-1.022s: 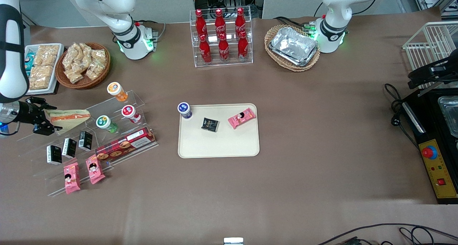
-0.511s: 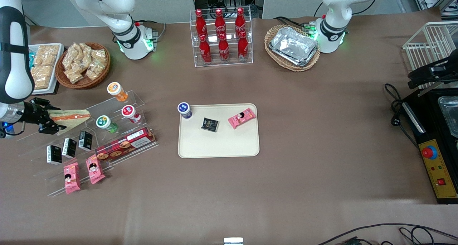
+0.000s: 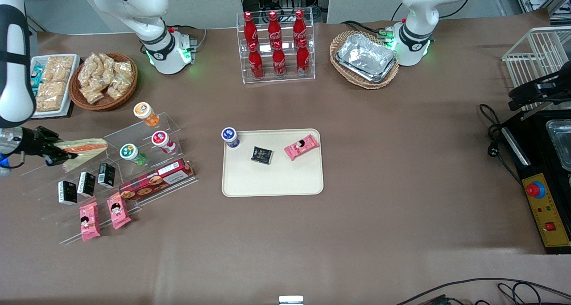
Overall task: Place sandwich on tray
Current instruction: 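Close the right gripper on the plastic-wrapped sandwich and lift it, then carry the sandwich with the right gripper over the cream tray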
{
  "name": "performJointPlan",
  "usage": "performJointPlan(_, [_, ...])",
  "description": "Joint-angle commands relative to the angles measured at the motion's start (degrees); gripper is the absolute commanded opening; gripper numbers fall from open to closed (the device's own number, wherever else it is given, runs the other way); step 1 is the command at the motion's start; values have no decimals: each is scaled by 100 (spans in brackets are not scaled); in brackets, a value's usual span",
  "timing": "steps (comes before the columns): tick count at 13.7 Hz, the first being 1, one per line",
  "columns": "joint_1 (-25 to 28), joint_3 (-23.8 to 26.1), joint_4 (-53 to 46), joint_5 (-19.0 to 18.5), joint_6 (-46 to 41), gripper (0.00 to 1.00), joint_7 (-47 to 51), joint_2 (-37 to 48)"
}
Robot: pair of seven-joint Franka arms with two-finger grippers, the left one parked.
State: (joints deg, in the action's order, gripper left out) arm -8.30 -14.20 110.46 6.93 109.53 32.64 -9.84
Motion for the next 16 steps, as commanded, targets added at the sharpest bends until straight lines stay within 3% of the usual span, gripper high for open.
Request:
performJointPlan(1, [-14,14,-1138,89,-877,31,-170,-386])
performJointPlan(4, [56,40,-1992,63,-1590,31,-887,-554])
performJointPlan(10, [767,32,-2152,36,-1750,31,-3718,-343])
performJointPlan(16, [2234,32,-2143,27,-1645,33,-5212,-343])
